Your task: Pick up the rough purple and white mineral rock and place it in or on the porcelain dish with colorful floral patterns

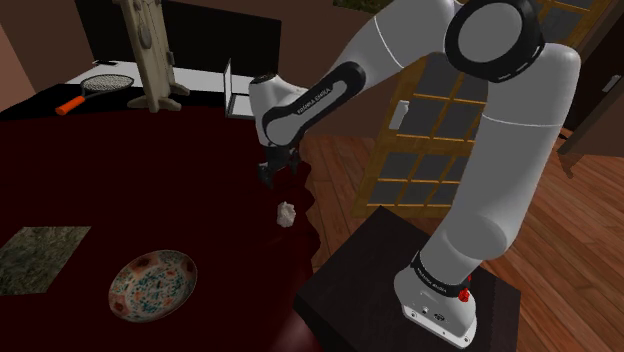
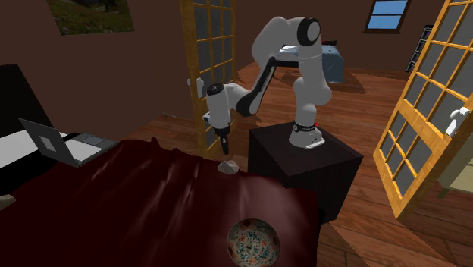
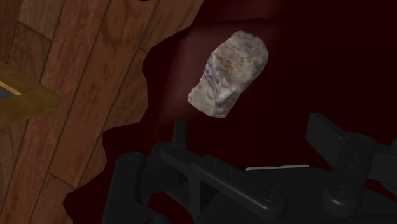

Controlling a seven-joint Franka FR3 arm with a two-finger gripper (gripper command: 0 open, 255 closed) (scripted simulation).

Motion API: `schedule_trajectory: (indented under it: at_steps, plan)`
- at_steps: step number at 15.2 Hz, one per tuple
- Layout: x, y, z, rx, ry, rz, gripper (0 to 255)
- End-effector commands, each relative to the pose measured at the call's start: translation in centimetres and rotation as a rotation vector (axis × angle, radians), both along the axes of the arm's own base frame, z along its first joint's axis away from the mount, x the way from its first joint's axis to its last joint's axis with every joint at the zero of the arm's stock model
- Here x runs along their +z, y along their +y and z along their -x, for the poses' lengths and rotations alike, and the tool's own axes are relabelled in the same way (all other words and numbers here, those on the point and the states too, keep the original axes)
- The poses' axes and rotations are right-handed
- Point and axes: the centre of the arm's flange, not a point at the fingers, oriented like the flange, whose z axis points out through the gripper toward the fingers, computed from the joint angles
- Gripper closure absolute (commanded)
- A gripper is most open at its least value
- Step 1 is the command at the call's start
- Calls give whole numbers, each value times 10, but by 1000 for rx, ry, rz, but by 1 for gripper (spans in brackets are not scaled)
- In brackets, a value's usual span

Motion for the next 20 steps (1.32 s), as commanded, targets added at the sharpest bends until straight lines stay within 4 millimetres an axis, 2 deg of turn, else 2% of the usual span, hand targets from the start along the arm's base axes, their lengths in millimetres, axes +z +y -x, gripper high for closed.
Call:
schedule_trajectory:
  at_steps: [1, 5, 6, 13, 20]
  plan:
    - [-25, 2, -14, -13, 6, 10, 0]
    - [-72, 4, -43, -38, 16, 29, 0]
    - [-77, 4, -46, -40, 17, 30, 0]
    - [-115, -4, -39, -40, 17, 30, 0]
    - [-115, -4, -39, -40, 17, 30, 0]
